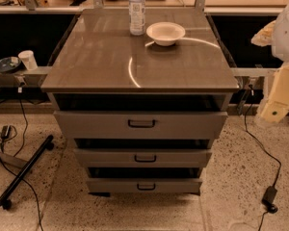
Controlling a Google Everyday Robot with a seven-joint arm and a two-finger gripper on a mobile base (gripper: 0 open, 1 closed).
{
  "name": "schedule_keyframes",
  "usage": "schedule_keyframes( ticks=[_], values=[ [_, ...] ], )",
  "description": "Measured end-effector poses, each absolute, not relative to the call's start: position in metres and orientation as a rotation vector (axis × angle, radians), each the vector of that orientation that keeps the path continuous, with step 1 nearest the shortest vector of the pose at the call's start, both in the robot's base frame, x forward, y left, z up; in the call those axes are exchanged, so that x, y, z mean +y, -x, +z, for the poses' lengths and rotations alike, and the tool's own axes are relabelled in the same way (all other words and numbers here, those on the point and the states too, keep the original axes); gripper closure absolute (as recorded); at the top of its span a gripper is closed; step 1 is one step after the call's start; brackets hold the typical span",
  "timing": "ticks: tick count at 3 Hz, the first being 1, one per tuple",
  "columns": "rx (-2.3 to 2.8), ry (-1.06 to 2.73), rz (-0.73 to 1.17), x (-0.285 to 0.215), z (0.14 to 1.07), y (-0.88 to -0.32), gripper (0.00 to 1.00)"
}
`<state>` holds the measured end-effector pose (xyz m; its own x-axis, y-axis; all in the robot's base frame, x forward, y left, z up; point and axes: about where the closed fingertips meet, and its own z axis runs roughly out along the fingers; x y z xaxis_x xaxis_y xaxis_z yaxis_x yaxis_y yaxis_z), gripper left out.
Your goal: Open bottom drawer
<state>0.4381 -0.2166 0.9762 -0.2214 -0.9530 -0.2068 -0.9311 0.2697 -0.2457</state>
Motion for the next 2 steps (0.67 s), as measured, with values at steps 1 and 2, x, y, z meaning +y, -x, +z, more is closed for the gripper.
schedule_keyframes(
  ticks=[1, 2],
  values=[
    [2.232, 1.725, -0.099, -0.2166, 0.9762, -0.4381, 0.0],
    [2.232, 1.725, -0.099, -0.2166, 0.9763, -0.4381, 0.18]
  ],
)
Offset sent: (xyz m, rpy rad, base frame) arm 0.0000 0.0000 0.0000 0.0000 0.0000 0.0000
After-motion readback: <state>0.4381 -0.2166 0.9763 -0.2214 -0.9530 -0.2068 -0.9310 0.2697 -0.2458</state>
